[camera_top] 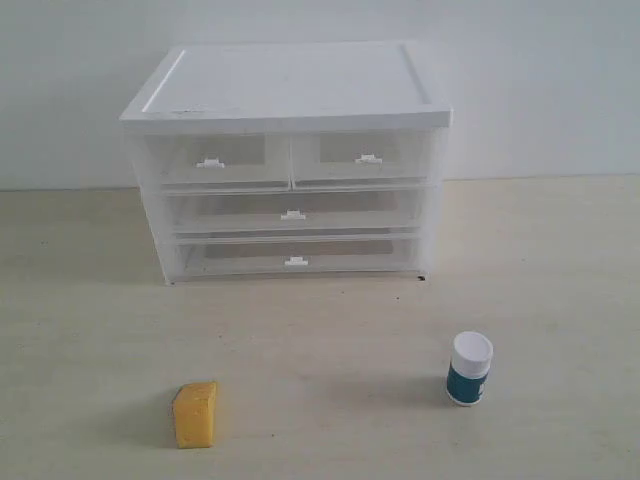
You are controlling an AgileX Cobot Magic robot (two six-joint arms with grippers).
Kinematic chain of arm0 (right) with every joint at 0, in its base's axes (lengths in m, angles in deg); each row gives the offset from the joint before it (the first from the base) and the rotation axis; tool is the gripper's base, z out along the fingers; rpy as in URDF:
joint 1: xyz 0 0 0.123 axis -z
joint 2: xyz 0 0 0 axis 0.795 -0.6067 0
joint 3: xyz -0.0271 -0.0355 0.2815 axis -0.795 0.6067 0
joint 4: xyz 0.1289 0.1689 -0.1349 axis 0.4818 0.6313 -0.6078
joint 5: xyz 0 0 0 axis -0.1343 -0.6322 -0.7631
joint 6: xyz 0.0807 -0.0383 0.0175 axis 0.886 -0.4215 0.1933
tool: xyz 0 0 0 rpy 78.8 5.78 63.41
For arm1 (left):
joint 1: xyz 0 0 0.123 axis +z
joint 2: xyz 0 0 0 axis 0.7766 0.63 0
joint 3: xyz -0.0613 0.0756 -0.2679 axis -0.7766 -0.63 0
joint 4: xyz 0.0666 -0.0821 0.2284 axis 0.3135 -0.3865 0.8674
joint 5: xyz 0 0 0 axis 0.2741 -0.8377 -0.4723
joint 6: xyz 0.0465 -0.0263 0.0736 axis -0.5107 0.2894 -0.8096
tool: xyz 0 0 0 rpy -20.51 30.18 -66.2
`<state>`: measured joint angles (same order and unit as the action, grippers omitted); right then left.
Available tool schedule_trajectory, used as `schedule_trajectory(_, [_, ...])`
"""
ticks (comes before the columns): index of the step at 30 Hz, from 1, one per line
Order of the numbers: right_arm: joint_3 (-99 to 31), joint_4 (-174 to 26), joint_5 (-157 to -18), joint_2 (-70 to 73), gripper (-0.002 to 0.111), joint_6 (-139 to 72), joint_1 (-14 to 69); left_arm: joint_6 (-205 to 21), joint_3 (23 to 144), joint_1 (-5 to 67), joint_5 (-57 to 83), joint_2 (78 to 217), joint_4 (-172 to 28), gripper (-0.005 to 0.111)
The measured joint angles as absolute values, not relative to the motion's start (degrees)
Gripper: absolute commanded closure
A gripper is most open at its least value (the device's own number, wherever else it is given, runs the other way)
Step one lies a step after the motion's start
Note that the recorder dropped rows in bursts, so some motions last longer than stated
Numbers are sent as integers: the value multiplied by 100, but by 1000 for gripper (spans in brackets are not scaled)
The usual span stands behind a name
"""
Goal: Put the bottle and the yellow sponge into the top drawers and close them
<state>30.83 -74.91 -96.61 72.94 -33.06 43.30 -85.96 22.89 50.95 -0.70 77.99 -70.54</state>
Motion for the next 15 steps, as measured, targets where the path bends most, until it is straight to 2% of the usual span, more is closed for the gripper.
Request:
schedule_trajectory(4, [3083,-7350,-8406,7294,108,-2925,4330,-8596,2289,5095,-70,7799,-7054,103])
schedule_trajectory(9, [3083,-7063,-6984,7294,108,-1261,4330,-8596,2289,5095,-70,7799,-7054,103])
schedule_trajectory(15, [2867,-7319,-6377,7225,108,-1022,4330,-8596,2289,5095,-70,7799,-7054,103])
